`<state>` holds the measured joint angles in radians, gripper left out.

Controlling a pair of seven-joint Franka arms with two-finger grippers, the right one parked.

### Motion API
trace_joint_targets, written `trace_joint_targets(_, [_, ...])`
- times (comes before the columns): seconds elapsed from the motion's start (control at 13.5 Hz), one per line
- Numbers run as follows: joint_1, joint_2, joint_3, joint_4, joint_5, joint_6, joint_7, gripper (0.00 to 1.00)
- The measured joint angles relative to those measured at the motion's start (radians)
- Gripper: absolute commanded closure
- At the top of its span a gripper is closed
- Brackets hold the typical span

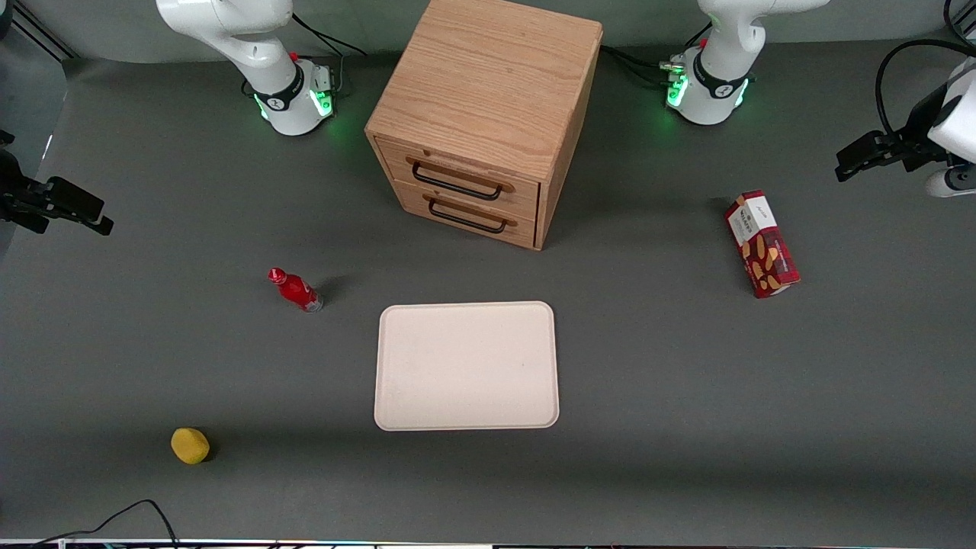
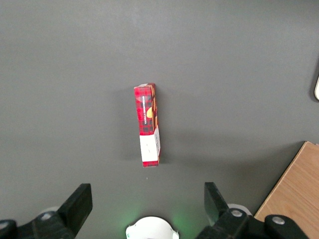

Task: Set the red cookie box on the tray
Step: 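Move the left gripper down over the red plaid cookie box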

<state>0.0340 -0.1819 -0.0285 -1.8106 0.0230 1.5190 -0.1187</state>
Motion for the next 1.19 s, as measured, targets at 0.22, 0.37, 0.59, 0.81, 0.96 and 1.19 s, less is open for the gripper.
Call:
trace_joint_targets(0.22, [0.000,0.014,-0.008,0.031,0.000,-0.025,-0.003,0.00])
trace_joint_targets(0.37, [0.000,0.034,-0.012,0.057,0.000,-0.060,-0.003,0.00])
trace_joint_targets(0.59, [0.000,0.055,-0.017,0.060,0.000,-0.077,-0.002,0.00])
trace_joint_targets(0.81, [0.002,0.069,-0.017,0.000,0.000,-0.031,-0.002,0.00])
trace_joint_targets(0.96, [0.007,0.074,-0.010,-0.094,0.000,0.075,-0.002,0.00])
trace_joint_targets(1.19, [0.012,0.081,0.023,-0.244,0.000,0.262,0.000,0.01])
